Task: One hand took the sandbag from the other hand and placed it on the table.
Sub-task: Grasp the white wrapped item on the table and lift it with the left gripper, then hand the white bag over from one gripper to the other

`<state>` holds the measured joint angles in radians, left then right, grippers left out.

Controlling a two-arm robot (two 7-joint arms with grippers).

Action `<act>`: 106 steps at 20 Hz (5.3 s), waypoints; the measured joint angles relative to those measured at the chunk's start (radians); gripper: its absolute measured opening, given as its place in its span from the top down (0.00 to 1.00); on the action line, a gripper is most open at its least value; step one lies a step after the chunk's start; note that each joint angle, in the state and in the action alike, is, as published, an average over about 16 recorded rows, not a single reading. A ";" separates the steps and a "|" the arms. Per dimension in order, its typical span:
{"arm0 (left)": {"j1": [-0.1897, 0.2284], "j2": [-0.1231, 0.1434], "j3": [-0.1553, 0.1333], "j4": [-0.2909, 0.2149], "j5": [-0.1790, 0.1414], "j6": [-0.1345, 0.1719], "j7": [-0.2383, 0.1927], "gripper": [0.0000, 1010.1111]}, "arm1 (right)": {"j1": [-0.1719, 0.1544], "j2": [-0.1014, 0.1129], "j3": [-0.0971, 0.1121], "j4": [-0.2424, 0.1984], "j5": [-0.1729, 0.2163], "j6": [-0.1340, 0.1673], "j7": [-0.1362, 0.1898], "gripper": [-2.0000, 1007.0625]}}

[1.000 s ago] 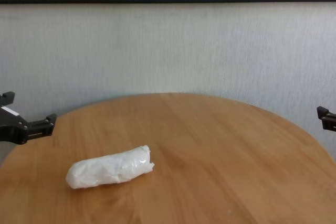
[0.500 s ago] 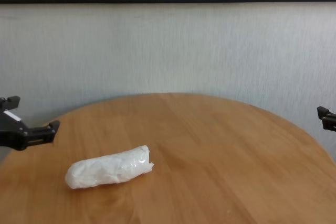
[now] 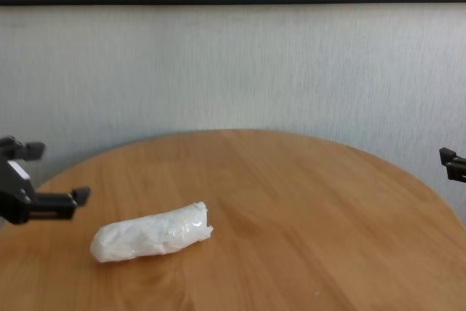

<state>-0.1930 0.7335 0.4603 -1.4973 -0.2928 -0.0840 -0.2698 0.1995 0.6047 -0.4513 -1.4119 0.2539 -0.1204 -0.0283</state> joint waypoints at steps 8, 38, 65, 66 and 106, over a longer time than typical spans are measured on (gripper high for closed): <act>-0.072 0.016 0.056 0.012 0.025 0.062 -0.177 0.01 | 0.000 0.000 0.000 0.000 0.000 0.000 0.000 0.01; -0.359 -0.162 0.166 0.357 0.175 0.094 -0.451 0.01 | 0.000 0.000 0.000 0.000 0.000 0.000 0.000 0.01; -0.407 -0.258 0.167 0.494 0.208 0.127 -0.438 0.04 | 0.000 0.000 0.000 0.000 0.000 0.000 0.000 0.01; -0.407 -0.257 0.167 0.493 0.208 0.127 -0.438 0.05 | 0.000 0.000 0.000 0.000 0.000 0.000 0.000 0.01; -0.223 -0.228 -0.002 0.204 0.026 0.015 -0.359 0.59 | 0.000 0.000 0.000 0.000 0.000 0.000 0.000 0.01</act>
<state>-0.4163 0.5053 0.4581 -1.2930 -0.2664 -0.0692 -0.6285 0.1995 0.6047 -0.4513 -1.4119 0.2539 -0.1205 -0.0283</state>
